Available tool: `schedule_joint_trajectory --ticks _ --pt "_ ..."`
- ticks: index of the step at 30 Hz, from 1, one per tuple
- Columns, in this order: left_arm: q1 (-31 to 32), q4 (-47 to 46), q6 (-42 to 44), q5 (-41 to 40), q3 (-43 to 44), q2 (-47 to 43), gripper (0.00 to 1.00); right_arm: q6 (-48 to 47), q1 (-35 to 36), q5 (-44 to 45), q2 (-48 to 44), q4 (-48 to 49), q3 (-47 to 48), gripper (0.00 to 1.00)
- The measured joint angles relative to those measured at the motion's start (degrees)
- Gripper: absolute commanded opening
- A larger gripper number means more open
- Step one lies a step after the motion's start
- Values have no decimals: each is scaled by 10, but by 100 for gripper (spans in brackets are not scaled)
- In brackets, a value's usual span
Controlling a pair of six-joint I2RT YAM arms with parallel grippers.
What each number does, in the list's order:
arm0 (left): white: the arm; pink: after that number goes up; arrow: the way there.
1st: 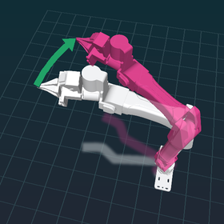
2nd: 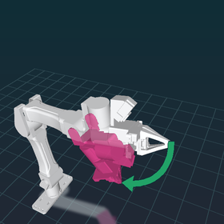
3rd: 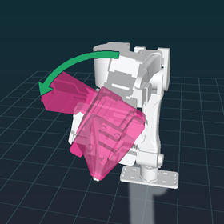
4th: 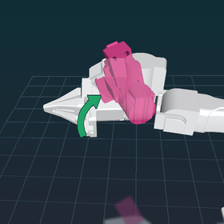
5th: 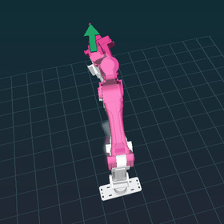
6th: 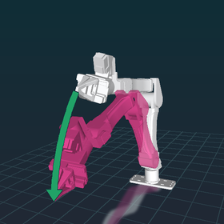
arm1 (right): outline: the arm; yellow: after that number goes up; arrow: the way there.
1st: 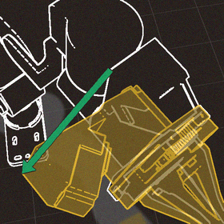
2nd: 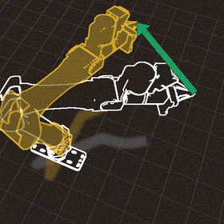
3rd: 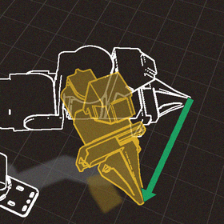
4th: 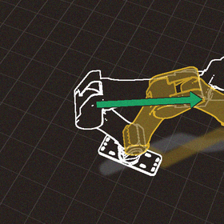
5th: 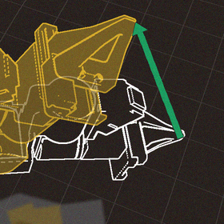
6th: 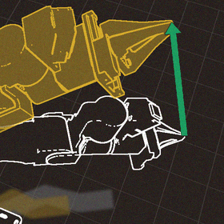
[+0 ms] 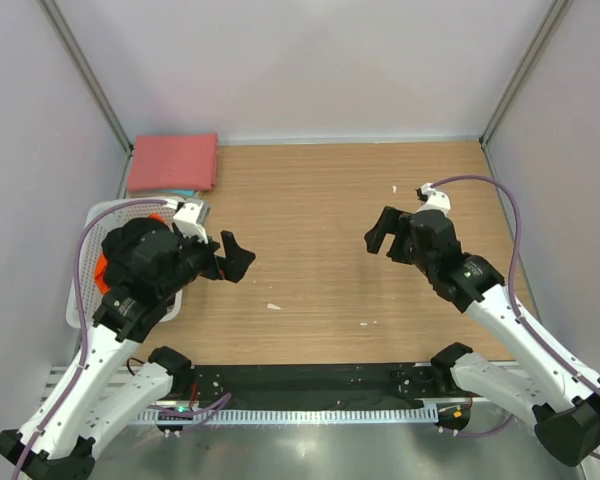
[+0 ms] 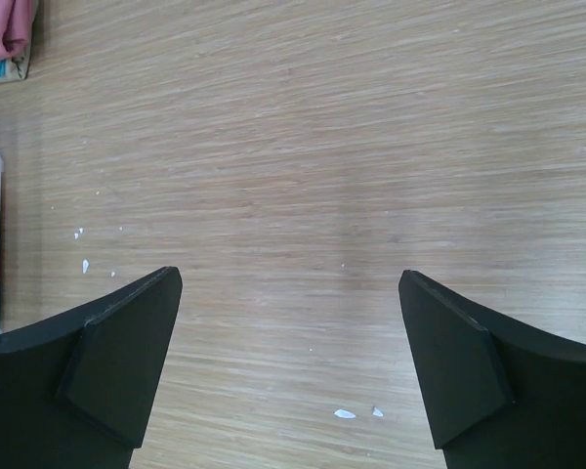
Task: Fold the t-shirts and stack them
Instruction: Grab the tshirt from the pile
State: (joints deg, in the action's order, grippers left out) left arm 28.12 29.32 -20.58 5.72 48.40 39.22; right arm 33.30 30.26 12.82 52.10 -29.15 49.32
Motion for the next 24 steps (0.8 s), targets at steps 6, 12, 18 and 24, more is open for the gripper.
schedule_joint_trajectory --ticks 6,12,18,24 --pt "0 -7 -2 -8 -3 -3 100 10 0 15 -17 -24 14 100" --pt "0 34 -8 -128 31 30 99 17 0 9 -65 -35 5 100" --pt "-65 114 -22 -274 133 108 97 20 0 -51 -99 -25 -48 100" --pt "-292 138 -33 -284 106 134 87 20 0 -99 -76 -22 -61 100"
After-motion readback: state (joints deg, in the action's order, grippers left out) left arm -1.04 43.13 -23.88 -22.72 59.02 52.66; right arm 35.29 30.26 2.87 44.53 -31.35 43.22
